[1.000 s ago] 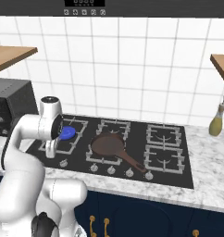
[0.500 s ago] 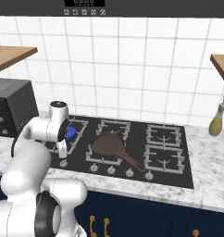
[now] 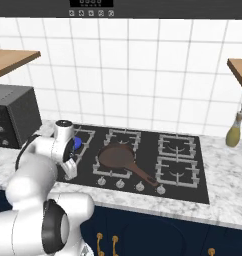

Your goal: Turn off the left burner of the stove.

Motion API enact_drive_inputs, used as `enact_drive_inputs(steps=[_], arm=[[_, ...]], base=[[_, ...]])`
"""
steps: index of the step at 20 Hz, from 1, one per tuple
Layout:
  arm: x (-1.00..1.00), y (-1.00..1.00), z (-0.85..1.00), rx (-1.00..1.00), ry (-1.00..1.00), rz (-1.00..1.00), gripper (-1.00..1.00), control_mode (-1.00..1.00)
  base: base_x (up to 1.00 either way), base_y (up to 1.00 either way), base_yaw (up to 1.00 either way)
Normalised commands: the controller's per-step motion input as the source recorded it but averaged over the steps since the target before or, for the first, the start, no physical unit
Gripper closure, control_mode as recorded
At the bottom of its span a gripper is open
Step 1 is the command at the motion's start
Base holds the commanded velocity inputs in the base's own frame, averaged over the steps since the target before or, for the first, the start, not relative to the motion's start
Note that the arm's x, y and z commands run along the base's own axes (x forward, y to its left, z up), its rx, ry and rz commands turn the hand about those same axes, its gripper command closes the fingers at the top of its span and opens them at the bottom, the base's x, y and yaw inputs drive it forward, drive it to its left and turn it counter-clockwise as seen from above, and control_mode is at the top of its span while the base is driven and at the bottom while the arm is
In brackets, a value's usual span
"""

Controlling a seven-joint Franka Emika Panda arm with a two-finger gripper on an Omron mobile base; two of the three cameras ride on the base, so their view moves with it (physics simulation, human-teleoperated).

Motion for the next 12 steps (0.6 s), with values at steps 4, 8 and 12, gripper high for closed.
enact_drive_inputs(steps=[4,8,12], arm=[[0.06,0.0,-0.22,-0.02,0.02,0.08,-1.0,-1.0],[0.27,0.0,-0.19,0.0,0.0,0.05,-1.0,-1.0],[0.19,0.0,-0.18,0.0,0.0,0.05,-1.0,-1.0]], base=[[0.0,0.0,0.0],[0.0,0.0,0.0],[0.0,0.0,0.0]])
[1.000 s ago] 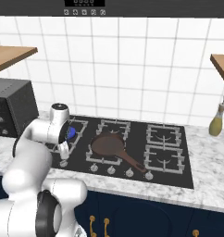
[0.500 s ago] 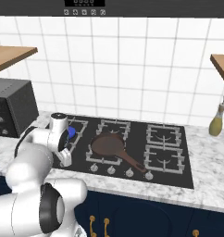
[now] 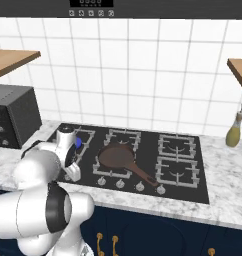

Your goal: Turn off the left burner of the stove.

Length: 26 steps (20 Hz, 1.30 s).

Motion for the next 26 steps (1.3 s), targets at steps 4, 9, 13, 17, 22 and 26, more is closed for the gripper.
enact_drive_inputs(steps=[4,9,13,17,22,26], arm=[[0.12,0.0,-0.14,0.0,0.0,0.04,-1.0,-1.0],[0.03,0.0,-0.06,0.0,0.0,0.02,-1.0,-1.0],[-0.21,0.0,-0.18,-0.01,0.0,0.0,-1.0,-1.0],[-0.15,0.0,-0.08,0.0,0.0,0.0,-1.0,-1.0],[0.07,0.0,-0.02,0.0,0.0,0.0,-1.0,-1.0],[0.19,0.0,-0.04,0.0,0.0,0.0,-1.0,-1.0]], base=[[0.0,0.0,0.0],[0.0,0.0,0.0],[0.0,0.0,0.0],[0.0,0.0,0.0],[0.0,0.0,0.0],[0.0,0.0,0.0]])
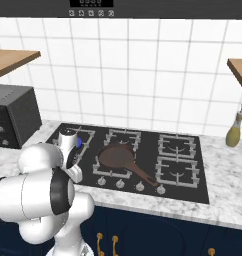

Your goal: Turn off the left burner of the stove.

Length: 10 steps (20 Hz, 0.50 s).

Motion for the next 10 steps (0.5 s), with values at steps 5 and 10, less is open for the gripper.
enact_drive_inputs(steps=[5,10], arm=[[0.04,0.0,0.0,0.0,0.0,0.0,1.0,-1.0],[0.0,0.0,0.0,0.0,0.0,0.0,1.0,-1.0]], base=[[0.0,0.0,0.0],[0.0,0.0,0.0]])
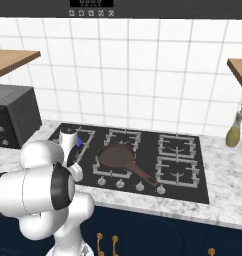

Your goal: Turn off the left burner of the stove.

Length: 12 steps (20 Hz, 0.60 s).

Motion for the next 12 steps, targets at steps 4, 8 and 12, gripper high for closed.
enact_drive_inputs(steps=[4,8,12], arm=[[-0.16,0.0,0.0,0.0,-0.04,0.0,1.0,-1.0],[-0.12,0.0,-0.02,0.0,0.0,0.0,1.0,-1.0],[-0.19,0.0,0.0,0.0,0.07,-0.2,1.0,-1.0]], base=[[0.0,0.0,0.0],[0.0,0.0,0.0],[0.0,0.0,0.0]])
